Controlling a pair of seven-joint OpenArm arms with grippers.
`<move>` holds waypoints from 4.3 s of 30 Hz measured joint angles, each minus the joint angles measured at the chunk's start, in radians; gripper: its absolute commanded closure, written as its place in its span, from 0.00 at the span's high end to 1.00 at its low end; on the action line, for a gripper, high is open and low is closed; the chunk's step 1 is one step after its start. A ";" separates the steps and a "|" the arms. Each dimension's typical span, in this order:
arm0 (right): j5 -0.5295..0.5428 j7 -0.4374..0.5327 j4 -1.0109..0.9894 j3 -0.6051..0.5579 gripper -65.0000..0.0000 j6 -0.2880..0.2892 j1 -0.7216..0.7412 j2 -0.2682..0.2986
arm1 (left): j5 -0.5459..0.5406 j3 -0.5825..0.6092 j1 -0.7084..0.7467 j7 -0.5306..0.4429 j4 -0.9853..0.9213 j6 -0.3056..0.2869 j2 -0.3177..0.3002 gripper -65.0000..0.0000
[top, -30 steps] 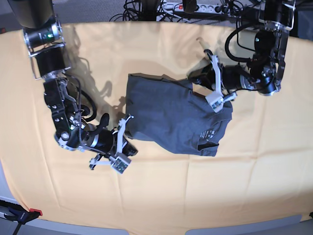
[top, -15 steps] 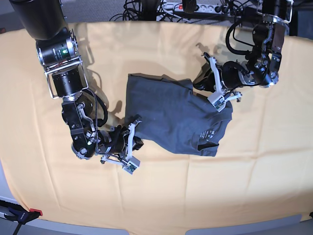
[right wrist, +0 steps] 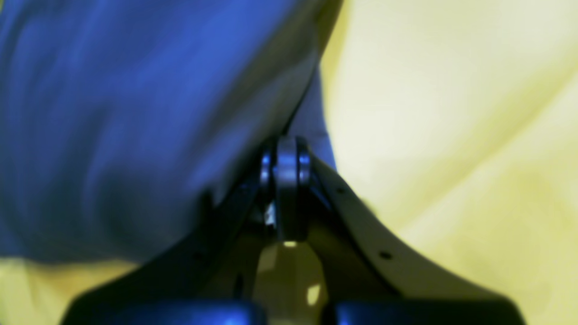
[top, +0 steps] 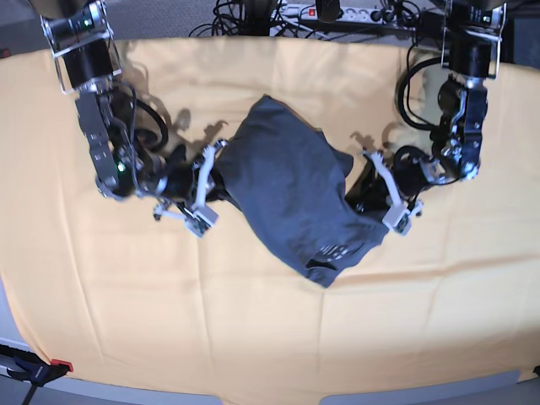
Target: Fold the T-shirt properly
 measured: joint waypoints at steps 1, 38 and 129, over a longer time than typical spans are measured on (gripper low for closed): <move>0.001 -0.002 0.047 0.000 0.00 -0.025 -0.038 0.010 | 0.031 0.016 -0.029 -0.048 -0.036 0.005 0.003 0.00; -0.326 0.096 0.575 0.009 0.00 -0.206 -0.409 -0.059 | -0.786 0.075 -0.352 0.801 0.102 0.002 0.029 0.00; 0.838 -0.394 0.706 1.165 0.00 0.080 -0.812 -0.040 | -1.023 -0.779 0.610 1.006 0.623 -0.001 -0.096 0.00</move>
